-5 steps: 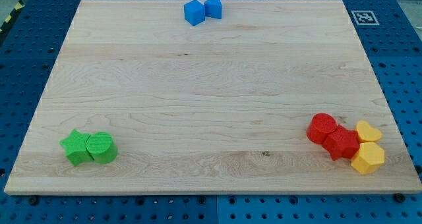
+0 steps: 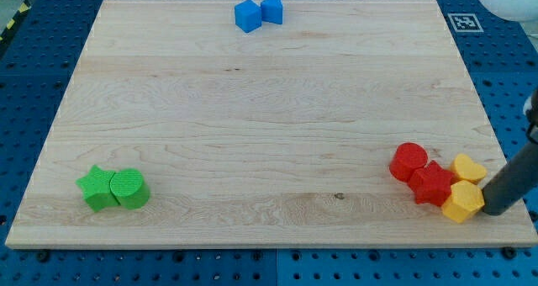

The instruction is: Separate the yellow blocks

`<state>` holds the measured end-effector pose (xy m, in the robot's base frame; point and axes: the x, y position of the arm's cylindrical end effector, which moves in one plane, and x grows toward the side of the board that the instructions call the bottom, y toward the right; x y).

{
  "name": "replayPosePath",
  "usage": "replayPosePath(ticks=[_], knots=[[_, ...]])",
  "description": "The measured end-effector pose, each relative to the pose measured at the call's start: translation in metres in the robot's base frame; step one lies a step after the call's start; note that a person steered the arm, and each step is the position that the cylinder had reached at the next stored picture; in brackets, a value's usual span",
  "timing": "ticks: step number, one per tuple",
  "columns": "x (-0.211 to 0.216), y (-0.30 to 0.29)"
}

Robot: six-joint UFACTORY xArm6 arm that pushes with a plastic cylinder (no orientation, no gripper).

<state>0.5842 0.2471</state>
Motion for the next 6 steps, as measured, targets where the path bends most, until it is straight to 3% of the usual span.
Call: replayPosePath(ticks=[3, 5, 6], knots=[[-0.002, -0.065], [0.003, -0.037], [0.032, -0.027]])
